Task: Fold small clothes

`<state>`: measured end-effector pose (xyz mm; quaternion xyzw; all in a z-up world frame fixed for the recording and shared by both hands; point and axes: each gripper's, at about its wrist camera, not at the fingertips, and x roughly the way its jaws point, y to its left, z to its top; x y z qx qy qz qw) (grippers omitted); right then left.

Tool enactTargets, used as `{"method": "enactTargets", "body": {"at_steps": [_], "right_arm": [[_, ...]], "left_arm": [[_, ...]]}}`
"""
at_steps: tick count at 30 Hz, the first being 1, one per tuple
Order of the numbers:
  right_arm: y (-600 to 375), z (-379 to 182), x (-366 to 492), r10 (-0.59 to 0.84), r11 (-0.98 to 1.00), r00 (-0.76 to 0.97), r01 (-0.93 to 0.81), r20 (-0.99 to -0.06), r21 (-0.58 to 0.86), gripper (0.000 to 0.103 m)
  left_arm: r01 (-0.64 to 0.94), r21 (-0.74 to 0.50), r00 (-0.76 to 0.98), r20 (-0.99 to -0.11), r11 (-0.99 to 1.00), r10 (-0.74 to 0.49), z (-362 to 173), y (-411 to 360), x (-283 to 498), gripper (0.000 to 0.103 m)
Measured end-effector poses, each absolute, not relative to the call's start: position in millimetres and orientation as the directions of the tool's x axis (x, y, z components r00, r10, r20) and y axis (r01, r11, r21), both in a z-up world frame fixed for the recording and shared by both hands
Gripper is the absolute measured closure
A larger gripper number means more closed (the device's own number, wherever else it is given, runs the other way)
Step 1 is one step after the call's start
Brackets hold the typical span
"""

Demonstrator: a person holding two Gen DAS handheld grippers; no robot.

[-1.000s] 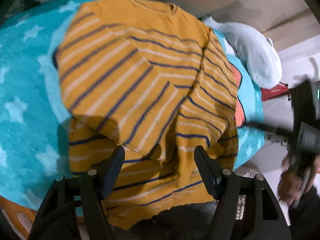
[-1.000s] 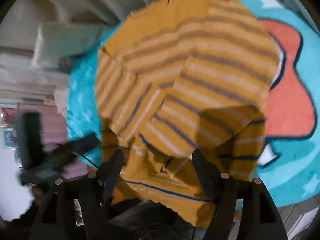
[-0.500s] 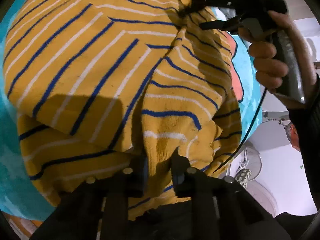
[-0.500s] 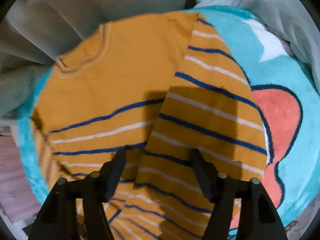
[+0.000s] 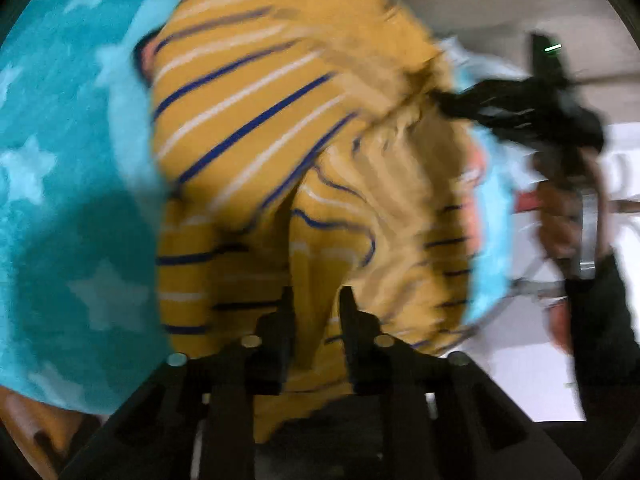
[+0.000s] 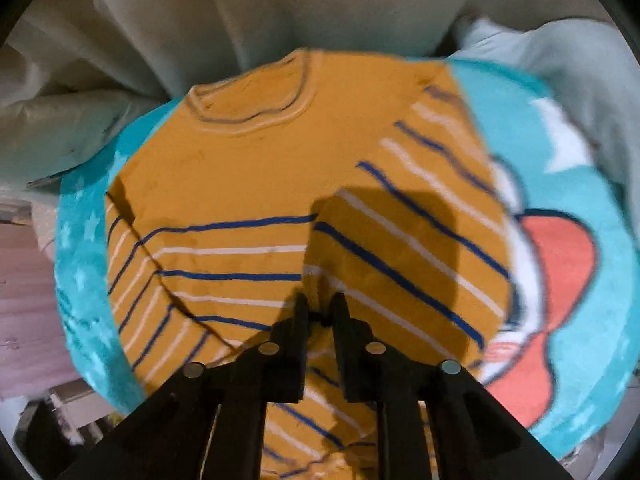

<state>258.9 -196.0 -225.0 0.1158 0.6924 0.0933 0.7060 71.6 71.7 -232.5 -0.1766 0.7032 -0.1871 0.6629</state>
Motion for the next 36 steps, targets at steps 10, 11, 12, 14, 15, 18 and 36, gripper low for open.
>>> {"method": "enactTargets", "body": {"at_steps": [10,11,12,14,15,18,36], "right_arm": [[-242,-205,136,0.455,0.882,0.050,0.111,-0.889,0.458,0.023],[-238,-215,119,0.474,0.872,0.030,0.119,-0.880,0.475,0.031],[-235,-221,110,0.487,0.865,0.021,0.130,-0.873,0.485,0.036],[-228,-240,97,0.516,0.843,0.006,0.172,-0.857,0.509,0.043],[-227,-245,95,0.518,0.840,0.010,0.182,-0.855,0.511,0.046],[-220,-260,98,0.491,0.849,0.027,0.205,-0.871,0.486,0.050],[-171,-266,94,0.600,0.775,0.003,0.248,-0.800,0.582,0.093]], "left_arm": [[-0.048,-0.548,0.024,-0.837,0.835,-0.547,-214,86,53,0.043],[-0.063,-0.519,0.032,-0.855,0.852,-0.518,-218,83,55,0.043],[-0.075,-0.515,0.043,-0.857,0.854,-0.513,-221,82,60,0.043],[-0.080,-0.517,0.043,-0.856,0.852,-0.515,-226,79,66,0.048],[-0.083,-0.507,0.025,-0.862,0.858,-0.506,-231,79,69,0.061],[-0.059,-0.447,-0.035,-0.892,0.892,-0.450,-240,77,71,0.087],[-0.017,-0.399,-0.096,-0.912,0.917,-0.399,-241,69,73,0.090]]}}
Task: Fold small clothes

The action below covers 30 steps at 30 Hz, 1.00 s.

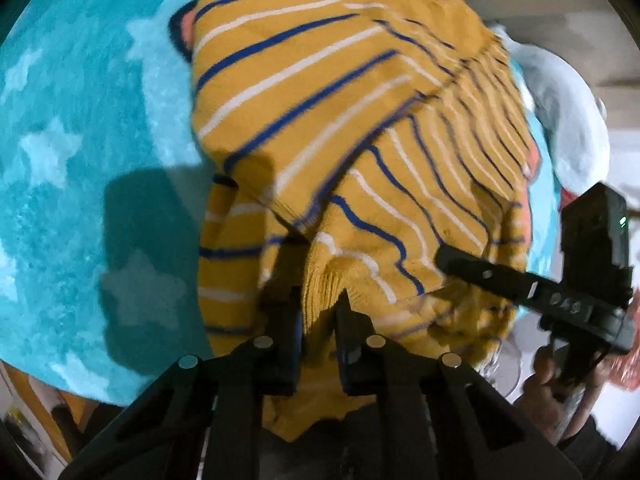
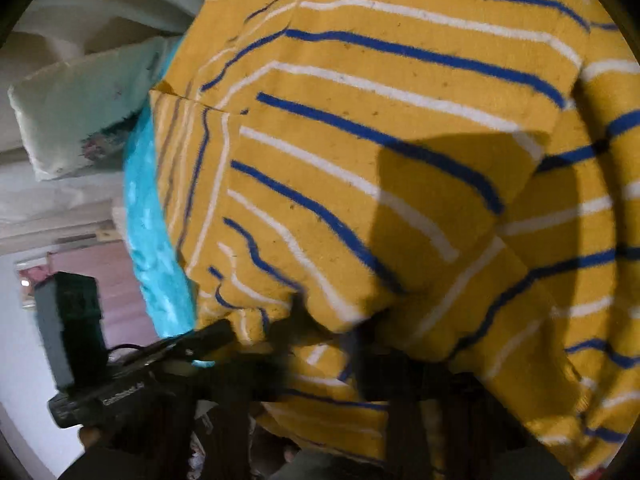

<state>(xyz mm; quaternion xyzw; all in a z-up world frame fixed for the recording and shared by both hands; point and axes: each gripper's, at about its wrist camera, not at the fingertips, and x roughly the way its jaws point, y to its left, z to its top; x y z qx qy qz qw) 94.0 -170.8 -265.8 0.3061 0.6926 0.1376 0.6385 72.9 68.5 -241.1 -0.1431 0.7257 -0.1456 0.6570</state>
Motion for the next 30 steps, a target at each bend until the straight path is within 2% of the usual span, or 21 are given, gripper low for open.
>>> {"method": "enactTargets", "body": {"at_steps": [4,8,10,11,12,13,14,15,19,21,23,26,28,30], "right_arm": [[-169,-228,78,0.559,0.818,-0.002,0.163,-0.829,0.551,0.094],[-158,-251,75,0.498,0.863,-0.059,0.134,-0.865,0.487,0.091],[-157,-263,78,0.447,0.890,-0.099,0.147,-0.889,0.431,0.088],[-161,-262,77,0.458,0.883,-0.096,0.165,-0.884,0.440,0.084],[-166,-254,76,0.477,0.872,-0.074,0.170,-0.876,0.460,0.078],[-170,-244,75,0.477,0.872,-0.049,0.156,-0.878,0.465,0.059],[-177,-228,74,0.449,0.887,-0.011,0.127,-0.893,0.444,0.040],[-186,-218,70,0.422,0.900,0.019,0.113,-0.906,0.421,0.036],[-225,-173,67,0.372,0.913,0.149,0.122,-0.916,0.390,0.035],[-243,-146,69,0.339,0.914,0.243,0.144,-0.909,0.380,0.035],[-251,-118,71,0.232,0.941,0.338,0.159,-0.912,0.298,0.035],[-254,-85,73,0.120,0.960,0.434,0.179,-0.893,0.216,0.035],[-265,-67,71,0.122,0.955,0.483,0.181,-0.867,0.235,0.035],[-266,-51,69,0.137,0.956,0.520,0.153,-0.843,0.250,0.032]], "left_arm": [[0.061,-0.379,-0.119,-0.921,0.923,-0.370,-231,58,44,0.090],[0.099,-0.284,-0.129,-0.954,0.954,-0.271,-254,43,36,0.090],[0.097,-0.238,-0.103,-0.968,0.966,-0.228,-252,43,38,0.084],[0.104,-0.243,-0.078,-0.969,0.964,-0.236,-245,45,38,0.081],[0.116,-0.244,-0.050,-0.969,0.963,-0.240,-237,48,37,0.069],[0.124,-0.241,-0.031,-0.971,0.963,-0.239,-231,50,37,0.057],[0.129,-0.233,-0.002,-0.972,0.964,-0.234,-222,55,35,0.054],[0.122,-0.225,0.030,-0.973,0.967,-0.230,-212,63,34,0.054],[0.033,-0.216,0.181,-0.959,0.976,-0.219,-172,101,30,0.052],[-0.054,-0.175,0.302,-0.941,0.983,-0.151,-147,121,25,0.044],[-0.124,-0.158,0.402,-0.910,0.980,-0.096,-125,135,23,0.038],[-0.156,-0.097,0.463,-0.886,0.983,-0.014,-101,142,30,0.036],[-0.155,-0.002,0.467,-0.881,0.988,0.071,-86,137,36,0.035],[-0.133,0.032,0.494,-0.864,0.991,0.094,-70,131,36,0.035]]}}
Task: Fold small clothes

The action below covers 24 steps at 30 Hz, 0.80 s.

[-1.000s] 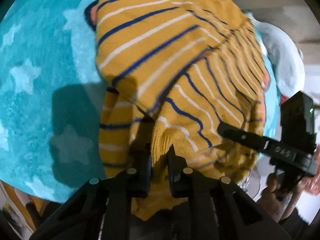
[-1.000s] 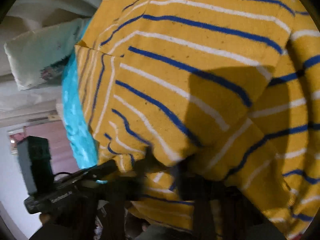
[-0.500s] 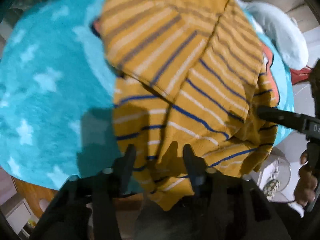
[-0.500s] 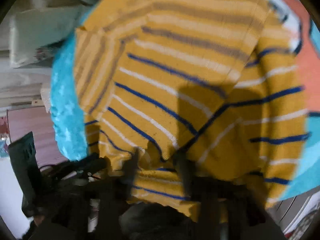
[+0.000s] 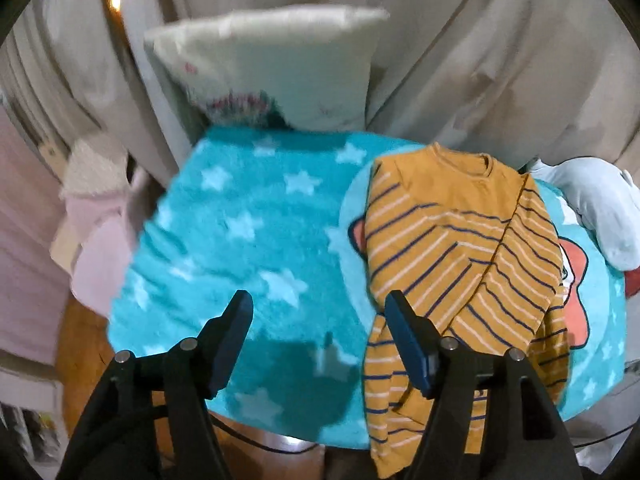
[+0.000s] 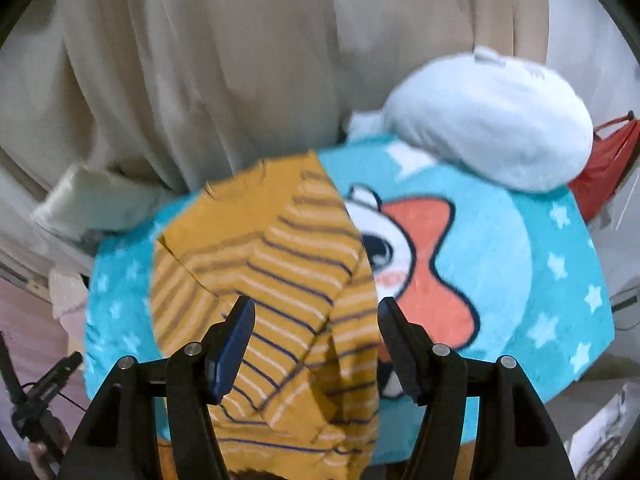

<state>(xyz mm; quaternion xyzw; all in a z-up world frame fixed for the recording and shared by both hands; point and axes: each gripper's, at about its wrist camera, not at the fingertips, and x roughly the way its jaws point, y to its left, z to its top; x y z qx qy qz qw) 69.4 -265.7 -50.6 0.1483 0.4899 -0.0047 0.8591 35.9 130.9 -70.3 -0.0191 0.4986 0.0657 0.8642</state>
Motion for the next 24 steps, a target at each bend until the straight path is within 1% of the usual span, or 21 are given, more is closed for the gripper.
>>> {"method": "enactTargets", "body": {"at_steps": [1,2,3,5,9,13,20,24], "right_arm": [[-267,-44,69,0.144,0.958,0.527,0.138,-0.838,0.251,0.027],[-267,-37,68,0.156,0.957,0.537,0.126,-0.829,0.261,0.026],[-266,-29,66,0.167,0.955,0.548,0.118,-0.820,0.274,0.025],[-264,-15,59,0.158,0.957,0.574,0.113,-0.804,0.268,0.022],[-252,3,53,0.135,0.961,0.588,0.118,-0.798,0.250,0.022],[-243,5,52,0.083,0.972,0.543,0.141,-0.835,0.188,0.022],[-242,7,49,0.089,0.979,0.550,0.105,-0.831,0.175,0.022],[-244,5,56,0.094,0.985,0.536,0.075,-0.839,0.158,0.022]], "left_arm": [[-0.116,0.062,0.506,-0.855,0.991,0.113,-62,125,38,0.035],[-0.108,0.086,0.508,-0.851,0.990,0.130,-58,119,38,0.035],[-0.092,0.119,0.518,-0.842,0.989,0.149,-49,112,39,0.035],[-0.067,0.137,0.553,-0.820,0.988,0.151,-34,101,36,0.035],[0.007,0.078,0.567,-0.822,0.997,0.060,-15,86,36,0.035],[0.057,0.084,0.547,-0.837,0.995,0.039,-8,70,39,0.035],[0.073,0.070,0.521,-0.853,0.995,0.022,-8,58,46,0.035],[0.057,-0.002,0.480,-0.877,0.998,-0.029,-17,66,60,0.035]]}}
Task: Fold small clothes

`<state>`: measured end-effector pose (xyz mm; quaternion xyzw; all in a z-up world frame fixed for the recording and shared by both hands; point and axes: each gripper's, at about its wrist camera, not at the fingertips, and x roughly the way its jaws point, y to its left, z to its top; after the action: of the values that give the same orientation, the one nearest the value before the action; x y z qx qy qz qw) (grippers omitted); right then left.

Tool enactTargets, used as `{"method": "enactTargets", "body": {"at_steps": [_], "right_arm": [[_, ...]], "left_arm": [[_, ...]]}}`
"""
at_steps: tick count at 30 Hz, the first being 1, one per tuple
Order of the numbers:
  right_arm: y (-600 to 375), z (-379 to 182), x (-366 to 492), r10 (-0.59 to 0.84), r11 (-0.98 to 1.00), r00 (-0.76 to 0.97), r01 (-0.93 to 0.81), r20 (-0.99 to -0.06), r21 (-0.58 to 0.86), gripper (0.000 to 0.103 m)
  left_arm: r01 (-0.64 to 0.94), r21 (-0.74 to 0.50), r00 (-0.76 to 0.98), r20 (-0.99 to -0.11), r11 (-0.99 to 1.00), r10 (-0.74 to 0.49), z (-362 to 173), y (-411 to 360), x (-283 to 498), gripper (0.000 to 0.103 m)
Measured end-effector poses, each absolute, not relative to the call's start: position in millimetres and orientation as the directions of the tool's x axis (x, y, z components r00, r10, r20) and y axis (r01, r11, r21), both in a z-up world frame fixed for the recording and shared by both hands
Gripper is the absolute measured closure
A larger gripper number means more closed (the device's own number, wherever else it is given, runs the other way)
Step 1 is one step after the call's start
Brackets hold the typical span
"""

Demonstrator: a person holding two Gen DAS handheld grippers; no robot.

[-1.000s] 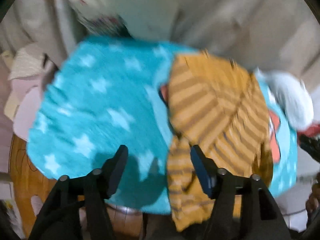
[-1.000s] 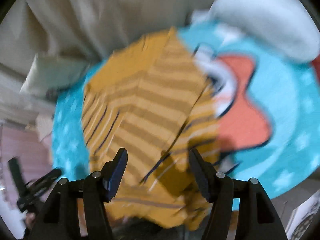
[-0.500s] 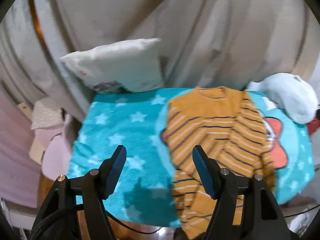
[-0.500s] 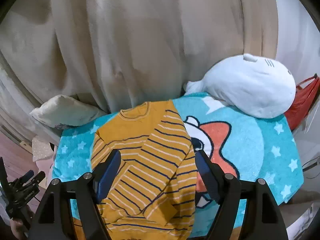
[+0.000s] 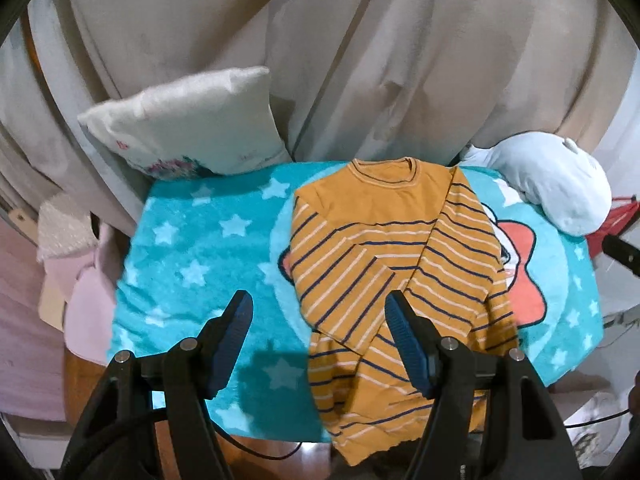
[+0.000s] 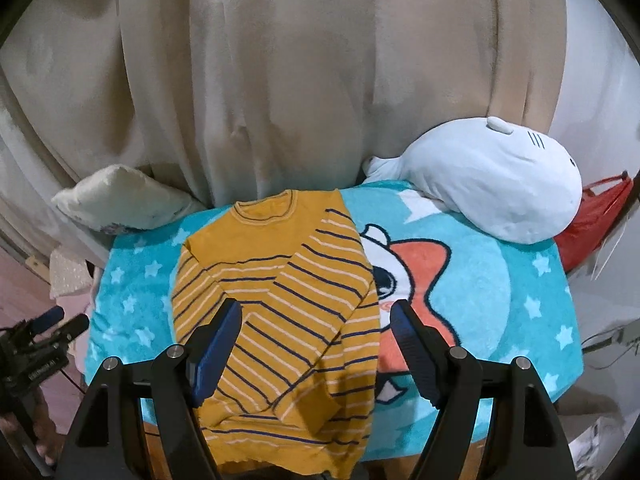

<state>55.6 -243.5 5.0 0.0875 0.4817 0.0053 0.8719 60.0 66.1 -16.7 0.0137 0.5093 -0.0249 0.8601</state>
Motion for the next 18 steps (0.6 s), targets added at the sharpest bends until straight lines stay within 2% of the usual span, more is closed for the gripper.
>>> {"method": "enactTargets", "body": {"at_steps": [7,13,18], "right_arm": [[-255,-20,93,0.143,0.980,0.475,0.054,-0.868,0.190,0.022],[-265,-70,145,0.210,0.974,0.395,-0.003,-0.894,0.228,0.031],[-280,-122,192,0.262,0.962,0.331,-0.013,-0.906,0.273,0.036]], "left_arm": [[-0.018,-0.026,0.394,-0.919,1.000,-0.016,-54,79,92,0.034],[-0.046,-0.052,0.343,-0.939,0.998,-0.033,-96,82,129,0.034],[-0.006,-0.042,0.300,-0.953,0.999,-0.038,-141,76,180,0.034]]}}
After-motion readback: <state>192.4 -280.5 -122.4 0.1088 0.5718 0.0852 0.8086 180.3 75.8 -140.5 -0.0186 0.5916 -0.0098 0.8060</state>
